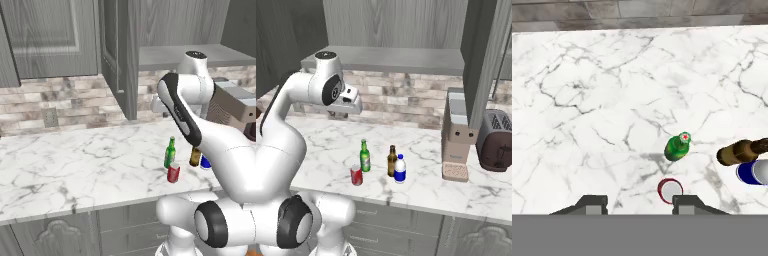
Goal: Sort all alcoholic drinks to one cabinet, and non-alcoholic drinks to the other.
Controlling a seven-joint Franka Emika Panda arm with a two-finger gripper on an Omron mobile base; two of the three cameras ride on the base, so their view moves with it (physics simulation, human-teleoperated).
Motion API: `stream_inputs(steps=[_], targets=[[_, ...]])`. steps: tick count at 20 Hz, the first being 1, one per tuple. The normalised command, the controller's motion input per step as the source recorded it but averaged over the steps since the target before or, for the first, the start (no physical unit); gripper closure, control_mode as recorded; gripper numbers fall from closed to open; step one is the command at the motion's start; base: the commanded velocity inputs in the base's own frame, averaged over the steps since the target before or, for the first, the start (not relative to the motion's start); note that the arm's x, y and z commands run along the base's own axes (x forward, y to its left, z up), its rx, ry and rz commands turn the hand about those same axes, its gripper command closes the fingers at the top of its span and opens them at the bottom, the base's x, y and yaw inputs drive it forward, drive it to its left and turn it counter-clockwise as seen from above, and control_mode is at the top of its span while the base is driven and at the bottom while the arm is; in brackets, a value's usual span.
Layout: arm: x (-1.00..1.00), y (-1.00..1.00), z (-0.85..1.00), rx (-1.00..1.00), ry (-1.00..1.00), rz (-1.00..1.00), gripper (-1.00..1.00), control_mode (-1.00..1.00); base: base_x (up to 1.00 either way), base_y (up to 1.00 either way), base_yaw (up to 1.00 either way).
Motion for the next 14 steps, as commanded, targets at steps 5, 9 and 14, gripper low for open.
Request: stream_inputs(steps=[5,9,14], targets=[[-0.29,-0.35,-0.30,0.07,-0.09,0.00,-1.00,-1.00,0.00,0.00,0.00],[-0.49,-0.62,-0.78,0.03,-0.26,-0.01,-1.00,-1.00,0.00,0.00,0.00],[-0.34,-0.25,-0.87,0.00,-0.29,0.01,-1.00,-1.00,0.00,0.00,0.00]])
